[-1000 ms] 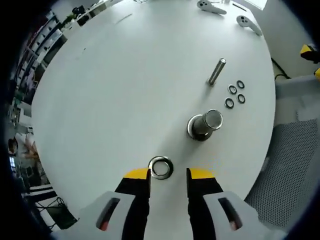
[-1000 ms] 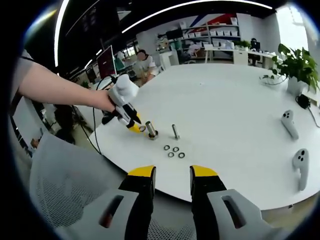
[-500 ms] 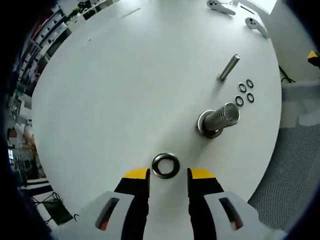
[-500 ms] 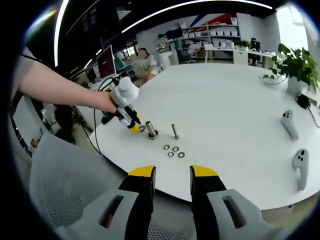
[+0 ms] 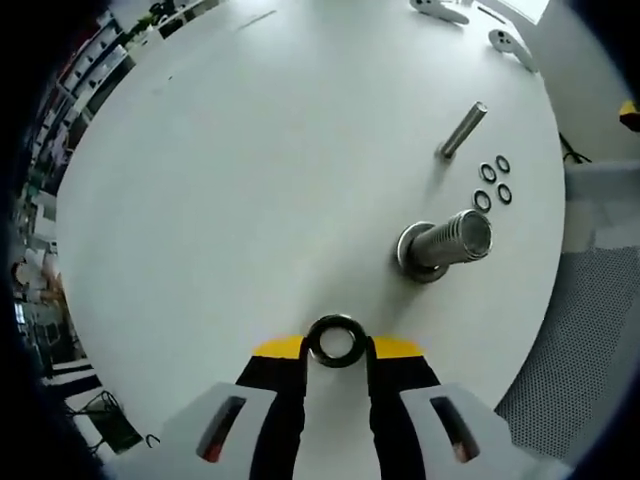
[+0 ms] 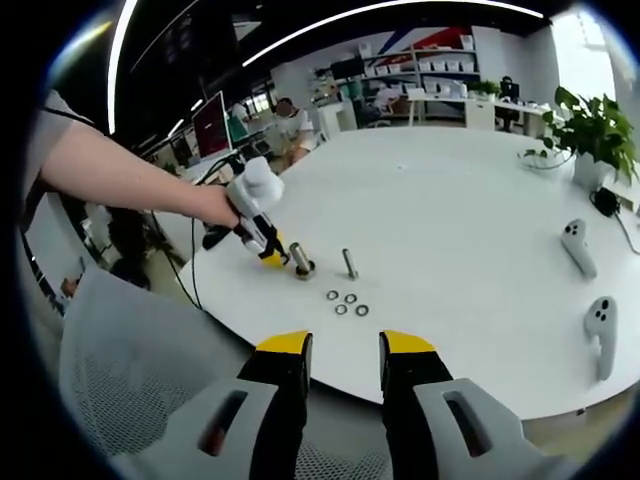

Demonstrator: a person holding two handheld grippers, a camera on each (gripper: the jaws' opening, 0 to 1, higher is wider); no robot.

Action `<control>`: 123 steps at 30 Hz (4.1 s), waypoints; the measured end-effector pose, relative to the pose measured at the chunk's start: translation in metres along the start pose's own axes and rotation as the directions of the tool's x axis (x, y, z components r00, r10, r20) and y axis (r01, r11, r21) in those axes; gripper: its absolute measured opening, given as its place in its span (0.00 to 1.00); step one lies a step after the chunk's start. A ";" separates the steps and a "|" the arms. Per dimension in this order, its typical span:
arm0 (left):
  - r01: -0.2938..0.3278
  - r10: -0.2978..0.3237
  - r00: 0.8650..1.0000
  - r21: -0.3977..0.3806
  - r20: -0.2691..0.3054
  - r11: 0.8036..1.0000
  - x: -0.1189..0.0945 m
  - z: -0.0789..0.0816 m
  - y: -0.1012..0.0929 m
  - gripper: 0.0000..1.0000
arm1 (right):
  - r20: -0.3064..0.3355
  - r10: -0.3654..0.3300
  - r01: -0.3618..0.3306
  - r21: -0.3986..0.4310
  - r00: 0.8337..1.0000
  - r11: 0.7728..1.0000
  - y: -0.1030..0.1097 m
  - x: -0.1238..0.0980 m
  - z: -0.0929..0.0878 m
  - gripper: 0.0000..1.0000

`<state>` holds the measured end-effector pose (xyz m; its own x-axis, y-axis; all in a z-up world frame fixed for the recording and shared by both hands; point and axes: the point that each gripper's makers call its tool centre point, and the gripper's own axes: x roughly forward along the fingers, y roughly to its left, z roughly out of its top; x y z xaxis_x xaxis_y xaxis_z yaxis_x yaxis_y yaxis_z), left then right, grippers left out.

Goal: Place the washer onto the threaded stud by aligning its center hole with the stud, sliding it down to the base, and recovering from edge contact or off-axis alignment until the washer reaches the visible bottom stop.

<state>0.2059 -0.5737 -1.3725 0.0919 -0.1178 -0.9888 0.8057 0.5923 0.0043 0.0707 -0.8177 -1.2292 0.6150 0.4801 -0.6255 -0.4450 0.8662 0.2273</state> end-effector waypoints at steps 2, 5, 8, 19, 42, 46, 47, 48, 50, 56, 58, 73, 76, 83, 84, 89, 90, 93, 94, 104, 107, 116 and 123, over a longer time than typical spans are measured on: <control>0.004 -0.004 1.000 0.002 -0.008 1.000 0.000 0.000 0.000 0.21 | 0.005 0.000 0.000 0.001 1.000 1.000 0.000 0.000 0.001 0.29; 0.007 -0.007 1.000 0.000 -0.018 1.000 -0.001 0.000 0.000 0.21 | 0.002 0.001 -0.001 0.002 1.000 1.000 0.000 0.000 0.000 0.29; -0.008 0.008 1.000 0.010 -0.029 1.000 0.000 0.000 -0.003 0.21 | -0.002 0.001 -0.001 0.001 1.000 1.000 0.000 0.000 0.000 0.29; 0.000 0.004 0.996 0.037 -0.093 0.999 0.003 -0.001 -0.004 0.23 | -0.003 0.004 -0.004 0.000 1.000 1.000 0.002 0.000 -0.001 0.29; 0.003 -0.004 0.999 -0.022 -0.040 1.000 -0.003 -0.007 -0.007 0.19 | -0.001 0.008 -0.008 -0.005 1.000 1.000 0.002 0.000 0.000 0.29; 0.010 -0.009 1.000 -0.024 0.024 1.000 -0.013 0.003 -0.009 0.19 | -0.001 0.010 -0.010 -0.003 1.000 1.000 0.002 0.000 0.000 0.29; 0.010 -0.009 0.999 -0.024 0.035 1.000 -0.016 0.006 -0.009 0.19 | -0.002 0.011 -0.011 -0.004 1.000 1.000 0.002 0.000 0.000 0.29; 0.013 -0.011 0.999 -0.022 0.047 1.000 -0.020 0.009 -0.010 0.19 | -0.002 0.011 -0.011 -0.004 1.000 1.000 0.002 0.000 0.000 0.29; 0.013 -0.012 0.998 -0.016 0.069 1.000 -0.026 0.016 -0.011 0.19 | 0.000 0.011 -0.011 -0.001 1.000 1.000 0.002 0.000 0.000 0.29; 0.014 -0.015 0.990 0.011 0.138 1.000 -0.052 0.030 -0.021 0.19 | 0.005 0.009 -0.009 0.004 1.000 1.000 0.001 0.000 0.001 0.29; 0.007 -0.013 0.989 0.045 0.145 0.999 -0.058 0.033 -0.024 0.19 | 0.004 0.009 -0.009 0.003 1.000 1.000 0.002 0.000 0.001 0.29; 0.021 -0.043 0.992 0.186 0.116 0.982 -0.073 0.061 -0.048 0.19 | -0.003 0.012 -0.012 -0.001 1.000 1.000 0.002 0.000 0.000 0.28; 0.013 -0.035 0.995 0.220 0.094 0.976 -0.068 0.061 -0.051 0.19 | -0.003 0.011 -0.011 -0.001 1.000 1.000 0.002 0.000 -0.001 0.28; 0.028 -0.044 0.997 0.247 0.059 0.969 -0.059 0.060 -0.058 0.19 | 0.004 0.008 -0.008 0.003 1.000 1.000 0.002 0.000 0.000 0.28; 0.022 -0.038 0.998 0.252 0.057 0.967 -0.059 0.060 -0.057 0.19 | 0.003 0.009 -0.009 0.003 1.000 1.000 0.002 0.000 0.000 0.28; 0.025 -0.038 0.998 0.262 0.042 0.965 -0.054 0.062 -0.056 0.19 | 0.003 0.009 -0.009 0.002 1.000 1.000 0.002 0.000 0.000 0.28; 0.025 -0.036 0.999 0.266 0.037 0.964 -0.052 0.061 -0.056 0.19 | 0.003 0.009 -0.009 0.002 1.000 1.000 0.002 0.000 0.000 0.28; 0.025 -0.031 0.999 0.285 0.020 0.958 -0.044 0.061 -0.056 0.19 | 0.002 0.008 -0.008 0.002 1.000 1.000 0.002 0.000 0.000 0.28; 0.025 -0.033 0.999 0.285 0.020 0.958 -0.041 0.061 -0.056 0.19 | 0.000 0.008 -0.008 0.000 1.000 1.000 0.002 0.000 0.000 0.28; 0.045 -0.039 0.999 0.308 -0.027 0.950 -0.019 0.057 -0.057 0.19 | 0.001 0.006 -0.006 0.003 1.000 1.000 0.001 0.000 0.000 0.28; 0.045 -0.036 0.999 0.314 -0.033 0.948 -0.016 0.056 -0.057 0.19 | 0.002 0.006 -0.006 0.004 1.000 1.000 0.001 0.000 0.000 0.28; 0.052 -0.040 0.998 0.303 -0.043 0.952 -0.010 0.054 -0.057 0.19 | 0.001 0.005 -0.005 0.003 1.000 1.000 0.001 -0.001 0.000 0.28; 0.054 -0.046 0.998 0.310 -0.032 0.949 -0.009 0.056 -0.057 0.20 | 0.001 0.005 -0.005 0.005 1.000 1.000 0.000 0.000 0.000 0.28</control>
<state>0.1917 -0.6514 -1.3551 0.0358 -0.1198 -0.9922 0.9512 0.3087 -0.0030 0.0705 -0.8175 -1.2290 0.6136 0.4846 -0.6234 -0.4449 0.8644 0.2340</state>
